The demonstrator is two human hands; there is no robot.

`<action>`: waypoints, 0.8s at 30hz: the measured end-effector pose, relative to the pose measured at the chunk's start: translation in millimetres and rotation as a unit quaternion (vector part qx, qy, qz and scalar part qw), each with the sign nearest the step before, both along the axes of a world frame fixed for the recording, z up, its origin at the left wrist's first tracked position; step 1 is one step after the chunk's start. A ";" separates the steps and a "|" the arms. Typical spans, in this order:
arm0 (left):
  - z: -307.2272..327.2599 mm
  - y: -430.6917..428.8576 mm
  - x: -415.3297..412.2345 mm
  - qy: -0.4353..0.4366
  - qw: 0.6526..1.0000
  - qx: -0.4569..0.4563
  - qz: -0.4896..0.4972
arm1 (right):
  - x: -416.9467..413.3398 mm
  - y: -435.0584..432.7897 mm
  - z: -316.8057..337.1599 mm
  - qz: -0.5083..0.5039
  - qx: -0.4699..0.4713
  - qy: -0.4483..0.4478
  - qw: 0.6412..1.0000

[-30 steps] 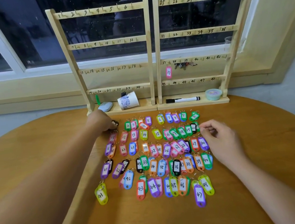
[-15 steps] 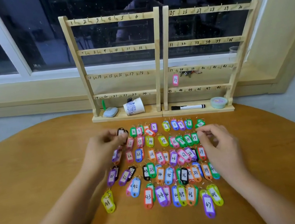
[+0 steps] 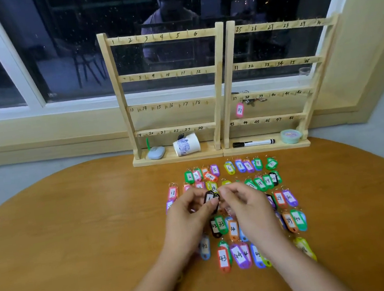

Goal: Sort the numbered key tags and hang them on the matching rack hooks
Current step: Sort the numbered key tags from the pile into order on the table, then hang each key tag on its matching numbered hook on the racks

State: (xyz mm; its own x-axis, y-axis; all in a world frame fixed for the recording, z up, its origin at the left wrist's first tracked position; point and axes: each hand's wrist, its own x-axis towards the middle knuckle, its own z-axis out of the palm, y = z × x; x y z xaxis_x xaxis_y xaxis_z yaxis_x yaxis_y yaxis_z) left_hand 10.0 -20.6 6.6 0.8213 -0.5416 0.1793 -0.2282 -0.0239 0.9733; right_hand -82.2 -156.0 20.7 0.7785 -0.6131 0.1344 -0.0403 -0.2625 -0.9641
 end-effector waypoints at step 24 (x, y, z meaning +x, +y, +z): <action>46.8 34.1 19.9 0.039 0.990 -0.134 0.033 | 27.6 25.3 52.3 0.041 0.282 -0.041 0.958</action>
State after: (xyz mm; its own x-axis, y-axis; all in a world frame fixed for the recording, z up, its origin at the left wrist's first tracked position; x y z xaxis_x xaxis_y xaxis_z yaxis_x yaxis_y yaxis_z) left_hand 29.9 13.6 53.4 0.8701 -0.4282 0.2440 -0.1583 0.2261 0.9612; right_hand -54.5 -130.7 73.1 0.8278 -0.5439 -0.1377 0.0391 0.3008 -0.9529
